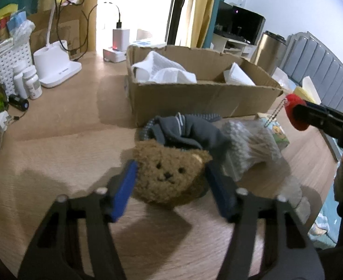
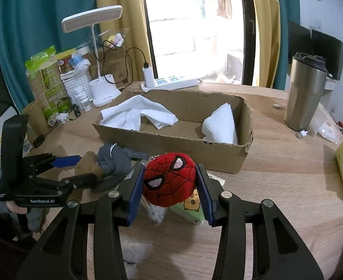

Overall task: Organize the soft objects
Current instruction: 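Grasp the brown teddy bear with the left gripper while the right gripper holds the plush, then lower the teddy bear and Spider-Man plush into the box and open both grippers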

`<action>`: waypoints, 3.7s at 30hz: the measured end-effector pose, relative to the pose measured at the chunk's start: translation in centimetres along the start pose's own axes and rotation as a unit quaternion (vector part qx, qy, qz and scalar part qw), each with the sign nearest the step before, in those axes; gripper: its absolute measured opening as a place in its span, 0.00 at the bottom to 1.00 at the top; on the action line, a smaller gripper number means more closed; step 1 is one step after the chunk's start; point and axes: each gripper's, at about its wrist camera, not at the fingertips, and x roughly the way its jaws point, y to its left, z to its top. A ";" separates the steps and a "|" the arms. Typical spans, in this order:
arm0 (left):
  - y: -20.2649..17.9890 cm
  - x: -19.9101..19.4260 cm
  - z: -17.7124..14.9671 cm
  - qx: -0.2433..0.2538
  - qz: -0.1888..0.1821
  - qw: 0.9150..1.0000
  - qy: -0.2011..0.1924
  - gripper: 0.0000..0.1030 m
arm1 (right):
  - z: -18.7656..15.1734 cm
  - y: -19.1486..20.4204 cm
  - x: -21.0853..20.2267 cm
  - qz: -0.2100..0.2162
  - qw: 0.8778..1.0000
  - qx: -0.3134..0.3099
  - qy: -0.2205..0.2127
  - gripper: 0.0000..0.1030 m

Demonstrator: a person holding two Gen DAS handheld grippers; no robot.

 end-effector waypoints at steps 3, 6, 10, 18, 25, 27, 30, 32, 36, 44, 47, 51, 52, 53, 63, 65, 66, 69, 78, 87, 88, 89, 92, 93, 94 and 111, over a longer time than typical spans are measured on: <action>-0.2 0.0 0.0 0.011 0.002 1.000 -0.002 0.53 | 0.0 0.0 0.0 0.001 1.000 0.002 0.000 0.45; -0.4 0.0 0.0 0.020 0.008 1.000 -0.001 0.53 | 0.0 0.3 -0.1 0.001 1.000 -0.001 0.004 0.45; -0.3 0.5 0.0 0.020 0.007 1.000 0.003 0.59 | 0.1 0.6 -0.2 0.003 1.000 -0.003 0.004 0.45; -0.6 1.7 -0.3 0.025 0.012 0.999 0.036 0.68 | 0.2 0.5 -0.2 0.004 1.000 -0.002 0.004 0.45; -0.4 1.1 -0.2 0.021 0.001 1.000 0.022 0.56 | 0.2 0.2 -0.3 0.003 1.000 -0.001 0.004 0.45; -0.4 1.0 0.0 0.019 -0.005 1.000 0.020 0.54 | 0.3 0.2 -0.4 0.003 1.000 -0.002 0.002 0.45; -0.6 0.3 0.4 0.018 -0.014 1.000 0.012 0.54 | 0.6 0.2 -0.6 0.001 1.000 -0.004 -0.003 0.45; -0.8 -0.4 0.9 0.018 -0.020 1.000 0.000 0.54 | 0.8 0.3 -0.7 0.000 1.000 -0.006 -0.006 0.45; -1.2 -2.0 2.1 0.023 -0.035 0.999 -0.026 0.54 | 1.2 0.1 -1.2 -0.003 1.000 -0.007 -0.014 0.45; -2.1 -3.9 4.1 0.031 -0.051 0.996 -0.067 0.54 | 2.2 -0.3 -2.3 -0.011 0.999 -0.013 -0.027 0.45; -2.2 -4.2 4.8 0.028 -0.055 0.995 -0.078 0.54 | 2.7 -0.7 -2.8 -0.016 0.999 -0.014 -0.033 0.45; -2.2 -4.3 5.7 0.022 -0.057 0.994 -0.087 0.55 | 3.1 -1.4 -3.2 -0.022 0.999 -0.013 -0.039 0.45; -2.2 -4.3 5.9 0.022 -0.058 0.994 -0.090 0.55 | 3.3 -1.5 -3.2 -0.022 0.999 -0.012 -0.041 0.45; -2.2 -4.3 6.0 0.022 -0.058 0.994 -0.092 0.55 | 3.4 -1.7 -3.3 -0.023 0.999 -0.012 -0.043 0.45; -2.3 -3.3 8.0 0.023 -0.057 0.993 -0.103 0.56 | 4.5 -3.0 -3.0 -0.024 0.998 -0.006 -0.055 0.45; -2.2 -3.1 8.3 0.023 -0.056 0.993 -0.103 0.56 | 4.7 -3.2 -2.9 -0.024 0.998 -0.005 -0.056 0.45; -2.1 -2.9 8.5 0.022 -0.055 0.993 -0.103 0.56 | 4.7 -3.4 -2.8 -0.024 0.998 -0.004 -0.057 0.45; -1.8 -2.2 8.8 0.019 -0.050 0.994 -0.100 0.56 | 5.0 -3.9 -2.3 -0.025 0.998 -0.001 -0.057 0.45; -1.0 -0.2 9.4 0.012 -0.048 0.995 -0.087 0.56 | 5.4 -5.1 -0.2 -0.027 0.999 0.010 -0.044 0.45; -0.7 2.5 9.7 0.008 -0.050 0.996 -0.067 0.56 | 5.7 -6.0 2.2 -0.023 0.999 0.016 -0.028 0.45; -0.6 2.8 9.7 0.008 -0.050 0.997 -0.063 0.56 | 5.6 -6.2 2.5 -0.023 0.999 0.018 -0.026 0.45; -0.6 3.1 9.7 0.007 -0.050 0.997 -0.061 0.56 | 5.5 -6.4 2.9 -0.023 0.999 0.021 -0.022 0.45; -0.5 4.1 9.7 0.008 -0.050 0.997 -0.053 0.56 | 5.3 -6.9 3.8 -0.024 0.999 0.027 -0.012 0.45; -0.5 4.3 9.7 0.008 -0.049 0.997 -0.051 0.56 | 5.2 -7.0 4.1 -0.024 0.999 0.028 -0.009 0.45; -0.5 4.7 9.6 0.009 -0.048 0.998 -0.048 0.56 | 5.1 -7.0 4.3 -0.024 0.999 0.028 -0.006 0.45; -1.0 5.9 9.9 0.030 -0.038 0.998 -0.047 0.58 | 4.6 -7.3 5.7 -0.017 0.999 0.040 0.011 0.46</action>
